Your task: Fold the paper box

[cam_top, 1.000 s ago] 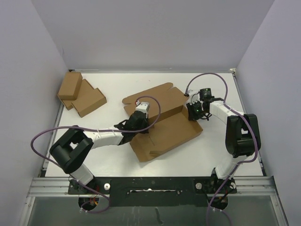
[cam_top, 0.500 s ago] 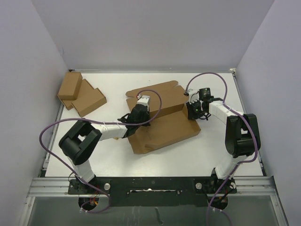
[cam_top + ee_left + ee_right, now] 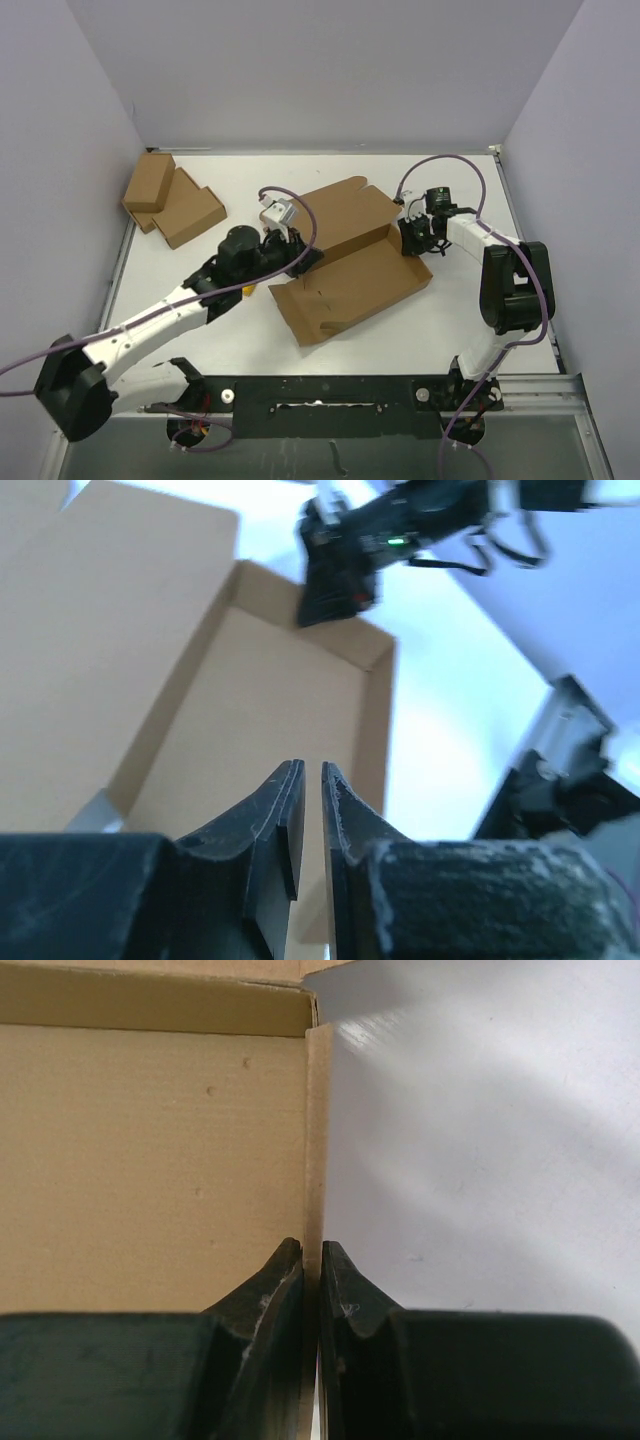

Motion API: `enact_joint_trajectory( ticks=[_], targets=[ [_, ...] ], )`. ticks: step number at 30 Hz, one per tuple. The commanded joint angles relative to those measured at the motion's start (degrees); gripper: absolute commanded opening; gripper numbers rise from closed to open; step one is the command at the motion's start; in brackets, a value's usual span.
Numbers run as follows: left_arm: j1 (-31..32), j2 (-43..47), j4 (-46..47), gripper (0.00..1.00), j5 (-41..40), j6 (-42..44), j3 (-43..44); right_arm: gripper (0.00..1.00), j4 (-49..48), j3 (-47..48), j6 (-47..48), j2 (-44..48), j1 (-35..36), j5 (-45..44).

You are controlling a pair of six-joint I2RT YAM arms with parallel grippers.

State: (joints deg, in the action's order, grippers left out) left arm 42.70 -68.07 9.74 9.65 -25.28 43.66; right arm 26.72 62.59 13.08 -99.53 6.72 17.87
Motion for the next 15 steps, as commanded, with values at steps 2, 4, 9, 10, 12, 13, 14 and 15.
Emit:
enact_joint_trajectory(
  ticks=[2,4,9,10,12,13,14,15],
  targets=[
    [2.6,10.0,-7.8,0.09,11.0,0.7,-5.7,0.04,-0.5,1.1,0.2,2.8,-0.3,2.7],
    [4.7,13.1,-9.2,0.02,12.2,1.1,-8.7,0.04,-0.5,1.1,0.1,2.9,-0.5,2.8],
    [14.7,15.9,-9.3,0.0,9.2,1.1,-13.7,0.04,-0.6,1.1,0.1,2.9,-0.7,2.9],
    [17.0,15.4,-9.8,0.0,6.4,1.4,-13.8,0.04,-0.6,1.1,0.1,2.8,-0.7,2.9],
    [20.3,13.0,-10.7,0.0,0.7,1.6,-13.5,0.04,-0.6,1.0,0.2,2.8,-0.7,3.3],
    [20.8,11.3,-11.5,0.0,-1.2,1.7,-12.9,0.04,-0.6,1.0,0.2,2.8,-0.7,3.4],
    [20.8,9.3,-12.6,0.0,-3.0,1.8,-12.1,0.04,-0.6,1.0,0.3,2.8,-0.7,3.5],
    [20.8,7.4,-13.9,0.0,-4.9,2.0,-11.1,0.04,-0.6,1.0,0.3,2.9,-0.7,3.6]
  ],
)
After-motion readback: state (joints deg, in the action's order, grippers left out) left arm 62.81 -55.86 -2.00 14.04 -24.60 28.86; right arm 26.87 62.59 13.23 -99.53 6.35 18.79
